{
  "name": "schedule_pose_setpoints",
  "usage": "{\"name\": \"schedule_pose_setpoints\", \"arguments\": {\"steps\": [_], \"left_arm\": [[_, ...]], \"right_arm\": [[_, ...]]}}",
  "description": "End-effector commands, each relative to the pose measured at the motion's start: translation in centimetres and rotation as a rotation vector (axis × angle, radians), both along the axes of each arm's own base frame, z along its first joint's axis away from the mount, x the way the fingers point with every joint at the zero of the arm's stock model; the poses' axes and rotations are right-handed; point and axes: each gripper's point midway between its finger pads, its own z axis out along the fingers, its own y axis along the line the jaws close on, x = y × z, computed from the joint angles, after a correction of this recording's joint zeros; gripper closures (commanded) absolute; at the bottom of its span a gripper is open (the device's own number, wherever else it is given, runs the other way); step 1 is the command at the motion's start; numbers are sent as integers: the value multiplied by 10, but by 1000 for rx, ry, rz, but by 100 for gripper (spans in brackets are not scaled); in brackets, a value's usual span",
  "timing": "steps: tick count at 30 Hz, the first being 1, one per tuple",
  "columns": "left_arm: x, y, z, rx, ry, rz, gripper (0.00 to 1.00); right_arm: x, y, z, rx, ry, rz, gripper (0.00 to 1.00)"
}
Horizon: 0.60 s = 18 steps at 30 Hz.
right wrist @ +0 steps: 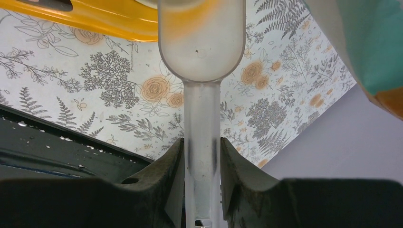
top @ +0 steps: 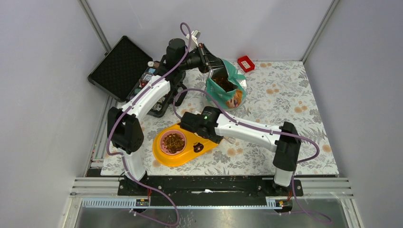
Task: Serve the pet food
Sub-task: Pour the pet food into the pet food bowl.
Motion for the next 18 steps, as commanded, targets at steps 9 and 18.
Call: {"name": "schedule_pose_setpoints", "arguments": {"steps": [9,18], "left_arm": [[1,27,63,-96,-183,64,100],[0,27,64,-93,-186,64,100]], "right_arm": [[5,-8,30,22,-90,-1,100],[-9,-17,-7,-79,5,24,100]]}}
